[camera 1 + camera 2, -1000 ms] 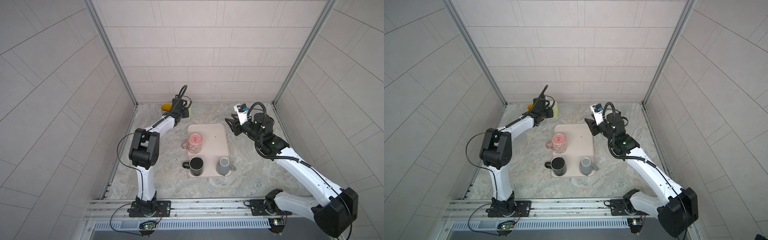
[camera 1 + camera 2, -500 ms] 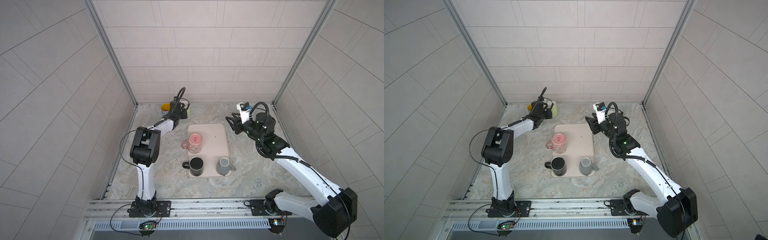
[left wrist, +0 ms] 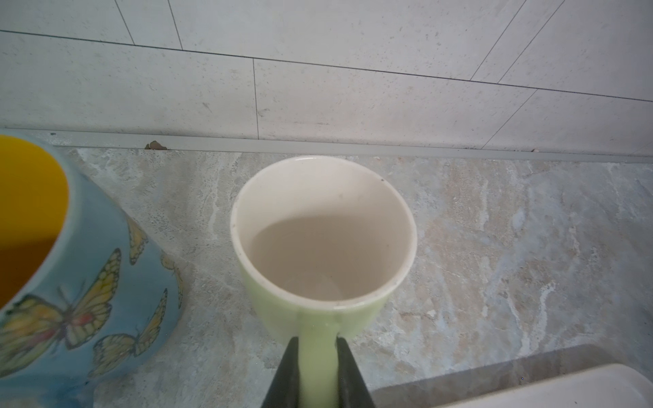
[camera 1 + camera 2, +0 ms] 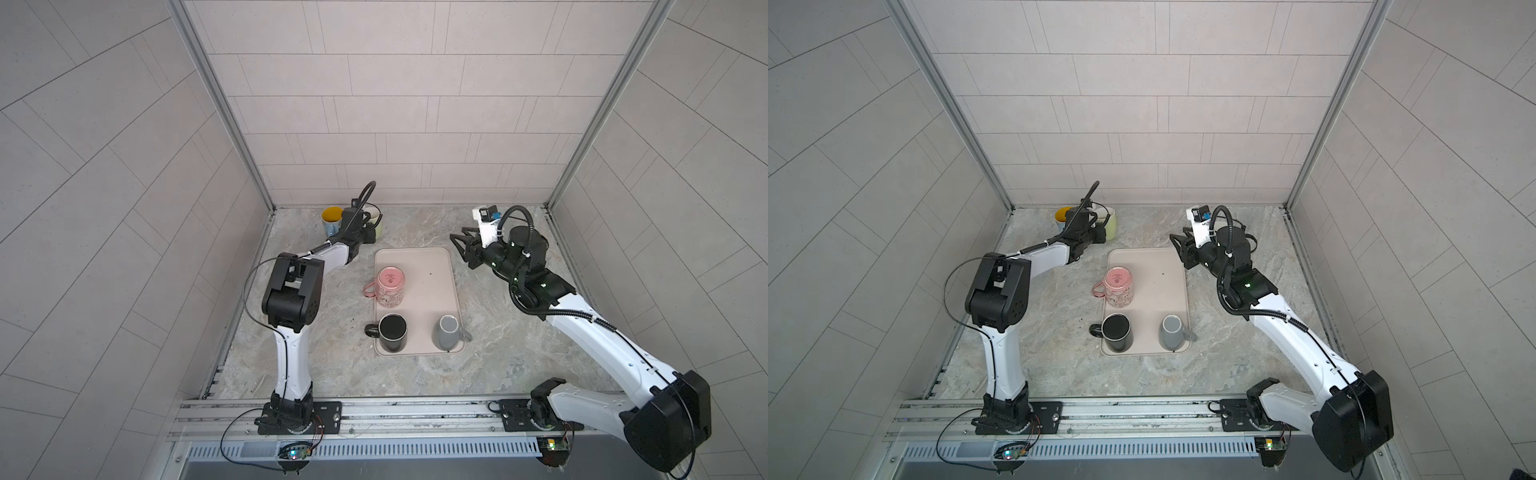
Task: Turn the mug right side up
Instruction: 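Lower the light green mug upright beside the blue butterfly mug with the left gripper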
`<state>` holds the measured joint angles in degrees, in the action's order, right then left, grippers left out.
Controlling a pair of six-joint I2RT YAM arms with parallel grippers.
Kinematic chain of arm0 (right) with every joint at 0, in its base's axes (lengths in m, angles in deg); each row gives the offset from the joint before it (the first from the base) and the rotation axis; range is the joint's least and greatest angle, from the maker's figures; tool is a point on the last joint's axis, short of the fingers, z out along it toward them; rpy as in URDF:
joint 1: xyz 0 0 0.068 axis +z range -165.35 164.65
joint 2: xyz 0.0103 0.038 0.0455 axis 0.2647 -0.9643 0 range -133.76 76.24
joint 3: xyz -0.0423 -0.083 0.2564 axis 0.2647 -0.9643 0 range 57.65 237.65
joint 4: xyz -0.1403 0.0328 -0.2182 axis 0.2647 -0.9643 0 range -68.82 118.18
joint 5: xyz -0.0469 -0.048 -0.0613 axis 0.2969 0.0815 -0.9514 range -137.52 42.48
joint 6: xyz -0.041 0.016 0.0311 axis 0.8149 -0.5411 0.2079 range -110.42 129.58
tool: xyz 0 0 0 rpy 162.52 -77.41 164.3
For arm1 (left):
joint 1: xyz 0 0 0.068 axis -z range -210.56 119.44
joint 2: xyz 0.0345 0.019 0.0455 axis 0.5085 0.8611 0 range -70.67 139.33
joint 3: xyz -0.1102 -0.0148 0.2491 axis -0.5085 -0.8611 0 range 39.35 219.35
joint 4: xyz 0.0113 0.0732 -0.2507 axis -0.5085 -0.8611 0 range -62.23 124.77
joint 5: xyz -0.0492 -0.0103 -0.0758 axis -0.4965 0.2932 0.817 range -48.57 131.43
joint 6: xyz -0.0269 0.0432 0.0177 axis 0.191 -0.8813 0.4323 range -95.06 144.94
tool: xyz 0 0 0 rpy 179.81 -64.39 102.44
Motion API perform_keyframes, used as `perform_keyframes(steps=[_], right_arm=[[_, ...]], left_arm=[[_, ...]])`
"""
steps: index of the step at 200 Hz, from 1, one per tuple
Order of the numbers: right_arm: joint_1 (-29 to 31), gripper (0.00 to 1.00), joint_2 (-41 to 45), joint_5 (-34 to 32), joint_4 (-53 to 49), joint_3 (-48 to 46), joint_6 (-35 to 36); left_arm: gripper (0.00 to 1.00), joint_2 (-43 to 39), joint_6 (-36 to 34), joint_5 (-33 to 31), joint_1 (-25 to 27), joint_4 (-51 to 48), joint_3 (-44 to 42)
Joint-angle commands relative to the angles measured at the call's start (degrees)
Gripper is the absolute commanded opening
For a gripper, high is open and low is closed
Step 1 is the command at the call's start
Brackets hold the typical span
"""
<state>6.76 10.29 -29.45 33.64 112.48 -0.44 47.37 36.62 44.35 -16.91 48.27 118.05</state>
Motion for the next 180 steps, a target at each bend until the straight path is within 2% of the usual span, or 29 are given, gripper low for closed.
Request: perform_keyframes(steps=[1, 78, 180], right_arm=[[-0.14, 0.44, -0.01, 0.68, 0.98, -0.2, -0.5], [-0.2, 0.44, 0.12, 0.35, 1.04, -0.51, -0.61], [-0.23, 0.44, -0.56, 0.35, 2.84, -1.35, -1.92]], left_arm=[[0.0, 0.27, -1.78, -1.24, 0.07, 6.11, 0.93], [0.0, 1.58, -5.67, -1.71, -0.02, 5.36, 1.28], [0.0, 2.09, -5.71, -0.77, 0.01, -2.35, 2.27]])
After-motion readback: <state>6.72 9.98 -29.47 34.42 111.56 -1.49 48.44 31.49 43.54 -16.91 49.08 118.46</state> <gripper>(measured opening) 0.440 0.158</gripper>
